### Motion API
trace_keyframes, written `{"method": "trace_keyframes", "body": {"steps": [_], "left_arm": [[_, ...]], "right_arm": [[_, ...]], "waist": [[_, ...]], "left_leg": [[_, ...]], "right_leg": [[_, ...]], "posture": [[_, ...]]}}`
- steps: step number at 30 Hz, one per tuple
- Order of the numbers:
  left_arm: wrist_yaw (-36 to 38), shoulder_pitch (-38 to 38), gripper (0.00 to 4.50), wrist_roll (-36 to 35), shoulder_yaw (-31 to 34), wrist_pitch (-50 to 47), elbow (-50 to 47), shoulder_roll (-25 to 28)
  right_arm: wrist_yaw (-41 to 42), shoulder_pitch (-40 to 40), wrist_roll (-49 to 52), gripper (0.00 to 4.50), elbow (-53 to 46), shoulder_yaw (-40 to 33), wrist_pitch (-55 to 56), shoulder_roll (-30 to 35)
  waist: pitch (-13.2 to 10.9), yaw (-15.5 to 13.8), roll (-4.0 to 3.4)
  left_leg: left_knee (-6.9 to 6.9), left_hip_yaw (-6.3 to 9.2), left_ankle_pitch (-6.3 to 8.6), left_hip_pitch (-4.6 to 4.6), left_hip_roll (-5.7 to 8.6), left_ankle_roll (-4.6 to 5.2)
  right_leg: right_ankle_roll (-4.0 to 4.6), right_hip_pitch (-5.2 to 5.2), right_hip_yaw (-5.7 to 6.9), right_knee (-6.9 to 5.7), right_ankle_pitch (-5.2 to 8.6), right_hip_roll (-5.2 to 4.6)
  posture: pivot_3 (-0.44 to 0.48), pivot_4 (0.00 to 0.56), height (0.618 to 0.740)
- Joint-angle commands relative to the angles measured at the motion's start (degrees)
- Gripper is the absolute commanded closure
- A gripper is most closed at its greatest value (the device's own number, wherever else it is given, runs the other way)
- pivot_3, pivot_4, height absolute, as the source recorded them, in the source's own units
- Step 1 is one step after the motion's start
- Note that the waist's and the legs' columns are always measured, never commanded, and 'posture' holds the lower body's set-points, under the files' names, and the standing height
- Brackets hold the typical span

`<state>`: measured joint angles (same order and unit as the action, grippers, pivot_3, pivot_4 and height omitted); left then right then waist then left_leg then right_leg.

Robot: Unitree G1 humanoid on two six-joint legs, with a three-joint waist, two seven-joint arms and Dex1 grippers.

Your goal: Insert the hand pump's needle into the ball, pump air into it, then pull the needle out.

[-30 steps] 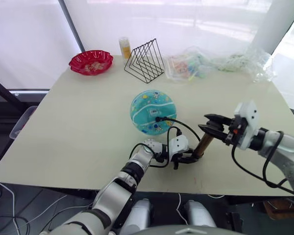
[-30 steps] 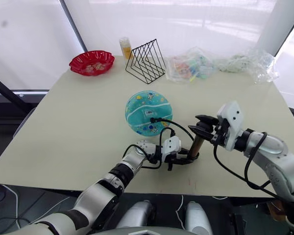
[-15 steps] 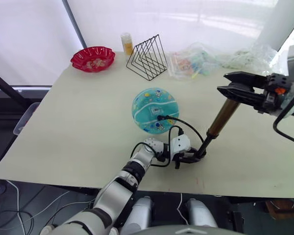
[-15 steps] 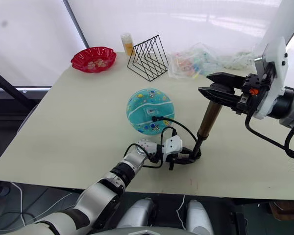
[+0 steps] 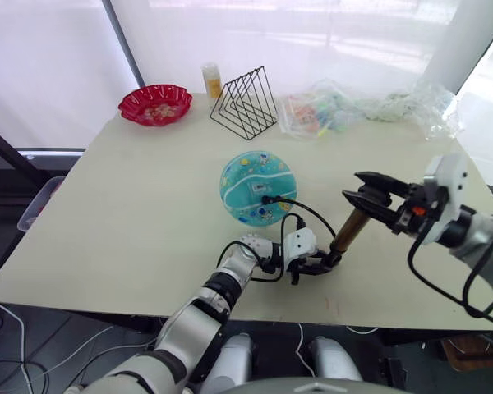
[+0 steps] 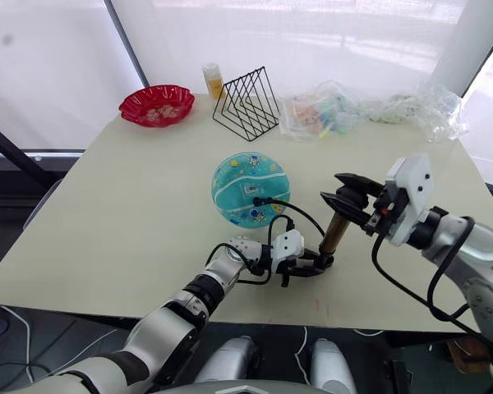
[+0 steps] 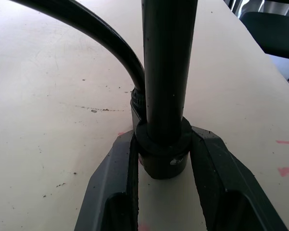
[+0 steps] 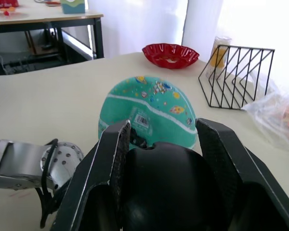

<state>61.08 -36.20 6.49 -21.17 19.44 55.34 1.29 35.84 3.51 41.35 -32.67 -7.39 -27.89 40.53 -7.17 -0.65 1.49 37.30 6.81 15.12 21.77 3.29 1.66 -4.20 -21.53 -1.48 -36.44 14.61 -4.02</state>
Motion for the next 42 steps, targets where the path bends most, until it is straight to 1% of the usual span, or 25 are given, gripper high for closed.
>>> {"method": "trace_keyframes", "body": {"steps": [1,4,8,12,14,16,17,22,25,27,30,31,34,36,37,38,39,42], "left_arm": [[1.45,2.36,3.46,3.56,-3.1,-1.87,4.28,1.01],[1.4,2.26,3.46,3.65,-3.0,-1.85,4.44,0.84],[1.39,2.21,3.46,3.74,-2.95,-1.75,4.58,0.81],[1.4,2.06,3.46,3.87,-3.04,-1.62,4.88,0.64],[1.43,2.02,3.46,3.9,-3.08,-1.5,5.03,0.55],[1.5,2.01,3.46,3.91,-3.13,-1.4,5.14,0.5],[1.47,1.91,3.46,3.93,-3.14,-1.36,5.3,0.41],[1.43,1.62,3.46,4.01,-3.05,-1.2,5.78,0.17],[1.42,1.6,3.46,4.07,-3.05,-1.11,5.89,0.15],[1.4,1.53,3.46,4.1,-3.04,-1.08,6.02,0.13],[1.36,1.43,3.46,4.16,-3.06,-0.99,6.23,0.09],[1.34,1.42,3.46,4.16,-3.03,-0.98,6.27,0.08],[1.33,1.37,3.46,4.21,-3.04,-0.93,6.32,0.1],[1.26,1.37,3.46,4.14,-2.98,-0.97,6.31,0.1],[1.24,1.41,3.46,4.16,-3.01,-0.93,6.3,0.16],[1.18,1.43,3.46,4.14,-2.95,-0.92,6.3,0.24],[1.12,1.43,3.46,4.15,-2.91,-0.91,6.31,0.27],[1.14,1.55,3.46,4.2,-2.89,-0.84,6.29,0.56]], "right_arm": [[3.07,-5.75,-8.48,2.83,7.49,8.46,2.97,-1.43],[4.17,-6.69,-11.64,2.83,10.16,8.65,7.13,-2.42],[4.55,-4.48,-8.25,2.83,6.47,4.85,5.57,-1.81],[3.33,2.53,1.43,2.83,0.41,-2.89,-0.99,2.07],[1.62,7.15,7.84,2.83,-1.17,-6.95,-4.83,4.35],[0.2,11.08,13.01,2.83,-1.75,-10.25,-8.01,6.41],[-0.59,13.55,15.97,2.83,-1.56,-12.19,-9.62,7.91],[-3.26,21.1,24.4,2.83,-0.24,-17.7,-14.38,13.13],[-5.83,25.04,28.72,2.85,1.07,-19.54,-15.8,14.61],[-7.52,26.19,30.87,2.85,1.57,-20.16,-16.33,14.41],[-7.58,20.51,29.08,2.85,-0.26,-19.1,-16.58,12.18],[-8.18,17.58,28.2,2.85,-0.94,-18.24,-15.98,9.75],[-6.74,10.25,22.76,2.85,-3.19,-14.52,-14.14,6.31],[-7.69,7.23,22.35,2.85,-3.57,-13.12,-12.89,2.8],[-7.12,4.78,20.07,2.85,-3.94,-11.16,-12.16,1.93],[-7.11,2.55,19.11,2.85,-3.94,-9.59,-11.53,-0.05],[-6.94,1.12,18.36,2.85,-3.93,-8.57,-11.03,-1.24],[-5.27,-2.93,13.46,2.85,-3.05,-4.84,-8.66,-3.63]], "waist": [[0.25,0.01,0.07],[0.29,-0.03,0.07],[0.33,-0.04,-0.03],[0.06,-0.12,-0.32],[-0.14,-0.14,-0.5],[-0.58,-0.18,-0.85],[-0.68,-0.2,-0.88],[-0.89,-0.25,-0.99],[-0.9,-0.28,-0.97],[-0.91,-0.25,-0.99],[-0.92,-0.39,-0.98],[-0.89,-0.4,-0.94],[-0.71,-0.33,-0.74],[-0.61,-0.16,-0.62],[-0.56,-0.09,-0.51],[-0.5,-0.07,-0.48],[-0.34,-0.06,-0.33],[0.33,0.14,0.11]], "left_leg": [[-0.01,0.02,0.0,-0.02,0.0,0.0],[0.0,0.06,0.0,-0.03,0.02,-0.01],[0.0,0.08,0.0,-0.02,0.02,-0.01],[0.02,0.06,0.0,0.06,0.06,-0.01],[0.04,0.07,0.0,0.18,0.08,0.0],[0.05,0.07,0.0,0.22,0.09,0.0],[0.06,0.07,-0.01,0.27,0.12,0.0],[0.07,0.13,-0.01,0.49,0.13,0.0],[0.09,0.16,-0.01,0.63,0.14,0.0],[0.13,0.16,-0.01,0.82,0.14,0.0],[0.16,0.14,-0.02,0.98,0.17,0.0],[0.16,0.16,-0.02,0.99,0.18,0.0],[0.17,0.16,-0.02,0.94,0.18,0.0],[0.16,0.14,-0.01,0.72,0.18,0.0],[0.16,0.14,-0.01,0.56,0.18,0.0],[0.1,0.13,0.0,0.19,0.17,0.01],[0.08,0.12,0.0,0.05,0.16,0.01],[0.0,0.2,0.01,-0.1,-0.02,0.01]], "right_leg": [[0.03,0.02,0.03,0.0,0.02,0.0],[0.04,0.03,0.05,-0.03,0.02,0.0],[0.04,0.03,0.06,-0.04,0.02,0.0],[0.03,-0.01,0.04,-0.03,0.02,-0.05],[0.03,-0.05,0.04,-0.04,0.01,-0.08],[0.03,-0.08,0.04,-0.04,0.01,-0.11],[0.03,-0.15,0.04,-0.05,0.0,-0.14],[0.04,-0.29,0.11,-0.02,0.01,-0.17],[0.03,-0.39,0.16,0.0,0.0,-0.2],[0.03,-0.57,0.18,-0.01,0.0,-0.21],[0.03,-0.75,0.15,-0.09,-0.01,-0.25],[0.03,-0.75,0.17,-0.09,-0.01,-0.25],[0.03,-0.71,0.17,-0.09,-0.01,-0.23],[0.03,-0.52,0.15,-0.09,0.0,-0.22],[0.02,-0.36,0.15,-0.1,0.0,-0.21],[0.01,-0.01,0.14,-0.08,0.02,-0.19],[0.0,0.05,0.13,-0.07,0.03,-0.19],[-0.1,0.15,0.2,-0.08,0.24,-0.03]], "posture": [[0.0,0.15,0.74],[0.0,0.15,0.74],[0.0,0.15,0.74],[0.0,0.15,0.74],[0.0,0.15,0.74],[0.0,0.15,0.74],[0.0,0.15,0.74],[0.0,0.15,0.74],[0.0,0.15,0.74],[0.0,0.15,0.74],[0.0,0.15,0.74],[0.0,0.15,0.74],[0.0,0.15,0.74],[0.0,0.15,0.74],[0.0,0.15,0.74],[0.0,0.15,0.74],[0.0,0.15,0.74],[0.0,0.15,0.74]]}}
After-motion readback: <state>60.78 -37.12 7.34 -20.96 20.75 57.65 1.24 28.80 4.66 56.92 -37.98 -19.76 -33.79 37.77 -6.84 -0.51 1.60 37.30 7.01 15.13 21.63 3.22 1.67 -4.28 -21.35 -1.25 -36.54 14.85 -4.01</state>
